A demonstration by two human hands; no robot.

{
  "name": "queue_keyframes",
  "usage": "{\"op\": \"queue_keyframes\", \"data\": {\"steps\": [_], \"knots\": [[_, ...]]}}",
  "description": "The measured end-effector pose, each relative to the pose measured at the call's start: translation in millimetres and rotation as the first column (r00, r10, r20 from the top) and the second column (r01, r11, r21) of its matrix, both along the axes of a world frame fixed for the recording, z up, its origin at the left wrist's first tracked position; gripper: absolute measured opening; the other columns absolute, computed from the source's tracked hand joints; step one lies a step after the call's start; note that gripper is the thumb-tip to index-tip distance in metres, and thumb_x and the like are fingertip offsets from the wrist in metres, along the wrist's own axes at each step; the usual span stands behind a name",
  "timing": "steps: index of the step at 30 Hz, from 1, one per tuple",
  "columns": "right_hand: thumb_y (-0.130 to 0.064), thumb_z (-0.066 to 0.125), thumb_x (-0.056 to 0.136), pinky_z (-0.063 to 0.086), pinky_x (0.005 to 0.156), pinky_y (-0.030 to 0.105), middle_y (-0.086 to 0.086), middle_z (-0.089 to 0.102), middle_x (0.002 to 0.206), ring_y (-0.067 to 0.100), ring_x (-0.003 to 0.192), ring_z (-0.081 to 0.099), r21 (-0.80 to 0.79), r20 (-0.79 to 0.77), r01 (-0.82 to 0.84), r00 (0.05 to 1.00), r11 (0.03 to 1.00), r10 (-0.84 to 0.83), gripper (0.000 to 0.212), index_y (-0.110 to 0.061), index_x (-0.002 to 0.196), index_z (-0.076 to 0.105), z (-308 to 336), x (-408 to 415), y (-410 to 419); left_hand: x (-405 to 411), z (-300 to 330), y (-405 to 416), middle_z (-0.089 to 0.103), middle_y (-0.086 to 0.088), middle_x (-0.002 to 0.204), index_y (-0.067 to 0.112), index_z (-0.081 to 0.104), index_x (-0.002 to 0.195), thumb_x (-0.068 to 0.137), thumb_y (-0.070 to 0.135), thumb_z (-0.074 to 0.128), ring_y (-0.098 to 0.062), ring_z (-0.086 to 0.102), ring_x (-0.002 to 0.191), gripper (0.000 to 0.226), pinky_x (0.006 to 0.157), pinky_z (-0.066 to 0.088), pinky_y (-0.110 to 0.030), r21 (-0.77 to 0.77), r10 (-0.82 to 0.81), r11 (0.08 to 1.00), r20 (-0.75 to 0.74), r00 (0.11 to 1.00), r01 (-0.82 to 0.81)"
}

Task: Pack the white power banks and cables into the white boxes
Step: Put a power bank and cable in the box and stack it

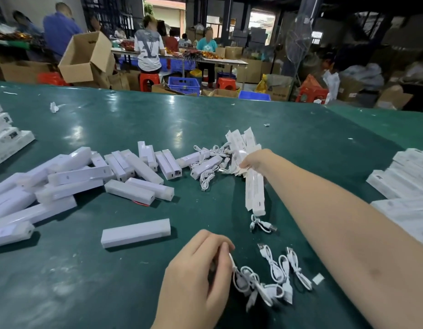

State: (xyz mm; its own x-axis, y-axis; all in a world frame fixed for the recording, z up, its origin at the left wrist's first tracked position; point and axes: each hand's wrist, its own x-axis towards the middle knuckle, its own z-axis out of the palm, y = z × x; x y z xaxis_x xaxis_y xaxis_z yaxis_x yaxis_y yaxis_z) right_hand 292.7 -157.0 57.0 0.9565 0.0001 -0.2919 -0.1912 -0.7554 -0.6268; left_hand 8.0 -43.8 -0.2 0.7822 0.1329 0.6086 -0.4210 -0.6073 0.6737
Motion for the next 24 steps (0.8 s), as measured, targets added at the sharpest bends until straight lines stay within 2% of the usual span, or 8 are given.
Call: {"op": "queue_keyframes", "data": {"steps": [5, 7, 8, 10, 13, 18, 22, 24], "knots": [[-0.007, 0.071, 0.083, 0.052, 0.076, 0.03, 0.014, 0.058, 0.12, 0.023, 0.098, 0.06, 0.067, 0.084, 0.087, 0.992, 0.994, -0.092, 0.058, 0.002, 0.132, 0.041, 1, -74, -11, -2, 1, 0, 0.056, 0.013, 0.079, 0.023, 0.063, 0.083, 0.094, 0.036, 0.038, -0.012, 0.057, 0.072, 0.03, 0.063, 0.046, -0.03, 0.011, 0.003, 1.0, -0.028, 1.0, -0.003], [-0.01, 0.066, 0.083, 0.044, 0.054, 0.024, 0.008, 0.06, 0.108, 0.015, 0.073, 0.052, 0.024, 0.106, 0.04, 0.994, 0.999, -0.042, 0.054, -0.004, 0.131, 0.043, 3, -99, -19, -2, 2, 0, 0.055, 0.011, 0.076, 0.02, 0.063, 0.083, 0.094, 0.032, 0.041, -0.013, 0.055, 0.072, 0.028, 0.064, 0.044, -0.03, 0.005, 0.013, 1.0, -0.027, 1.0, -0.012], [-0.014, 0.066, 0.083, 0.037, 0.052, 0.024, 0.005, 0.059, 0.105, 0.016, 0.069, 0.047, 0.018, 0.107, 0.028, 0.994, 0.999, -0.03, 0.056, -0.009, 0.133, 0.041, 4, -109, -23, -3, 2, 0, 0.055, 0.011, 0.075, 0.02, 0.063, 0.082, 0.094, 0.029, 0.043, -0.013, 0.055, 0.072, 0.025, 0.064, 0.044, -0.03, -0.01, 0.02, 1.0, -0.037, 0.999, -0.02], [-0.028, 0.07, 0.085, 0.041, 0.067, 0.03, 0.009, 0.052, 0.113, 0.026, 0.091, 0.054, -0.052, 0.139, 0.016, 0.99, 0.999, -0.009, 0.063, -0.008, 0.135, 0.037, 5, -121, -31, -4, 3, 0, 0.056, 0.01, 0.076, 0.022, 0.064, 0.081, 0.093, 0.026, 0.044, -0.012, 0.056, 0.074, 0.023, 0.066, 0.044, -0.029, -0.047, 0.03, 0.998, -0.067, 0.997, -0.033], [-0.042, 0.064, 0.09, 0.04, 0.096, 0.039, 0.017, 0.036, 0.144, 0.035, 0.131, 0.039, -0.219, 0.212, 0.048, 0.977, 0.975, 0.0, 0.075, -0.008, 0.145, 0.026, 3, -130, -40, -3, 4, 2, 0.058, 0.012, 0.079, 0.024, 0.063, 0.082, 0.092, 0.029, 0.043, -0.012, 0.057, 0.077, 0.023, 0.067, 0.045, -0.029, -0.07, 0.046, 0.996, -0.096, 0.994, -0.053], [-0.05, 0.053, 0.094, 0.035, 0.104, 0.045, 0.019, 0.033, 0.147, 0.039, 0.136, 0.028, -0.417, 0.115, -0.086, 0.983, 0.905, 0.146, 0.066, -0.014, 0.145, 0.032, -11, -147, -51, 1, 4, 7, 0.057, 0.014, 0.081, 0.024, 0.063, 0.086, 0.098, 0.018, 0.049, -0.01, 0.056, 0.08, 0.02, 0.069, 0.046, -0.032, -0.046, 0.086, 0.995, -0.102, 0.991, -0.091], [-0.061, 0.057, 0.085, 0.036, 0.098, 0.041, 0.014, 0.038, 0.136, 0.033, 0.127, 0.03, -0.6, 0.265, 0.026, 0.949, 0.8, 0.168, 0.062, -0.016, 0.127, 0.05, -21, -171, -55, 2, 9, 15, 0.057, 0.014, 0.084, 0.02, 0.064, 0.089, 0.095, 0.013, 0.052, -0.009, 0.054, 0.083, 0.015, 0.075, 0.046, -0.035, 0.034, 0.166, 0.986, -0.07, 0.984, -0.164], [-0.061, 0.061, 0.081, 0.037, 0.084, 0.036, 0.012, 0.04, 0.128, 0.029, 0.119, 0.034, -0.631, 0.312, 0.087, 0.938, 0.771, 0.15, 0.059, -0.015, 0.118, 0.054, -25, -185, -50, 4, 11, 21, 0.059, 0.01, 0.087, 0.016, 0.065, 0.091, 0.092, 0.008, 0.055, -0.015, 0.054, 0.085, 0.013, 0.079, 0.045, -0.036, 0.054, 0.224, 0.974, -0.046, 0.973, -0.222]]}}
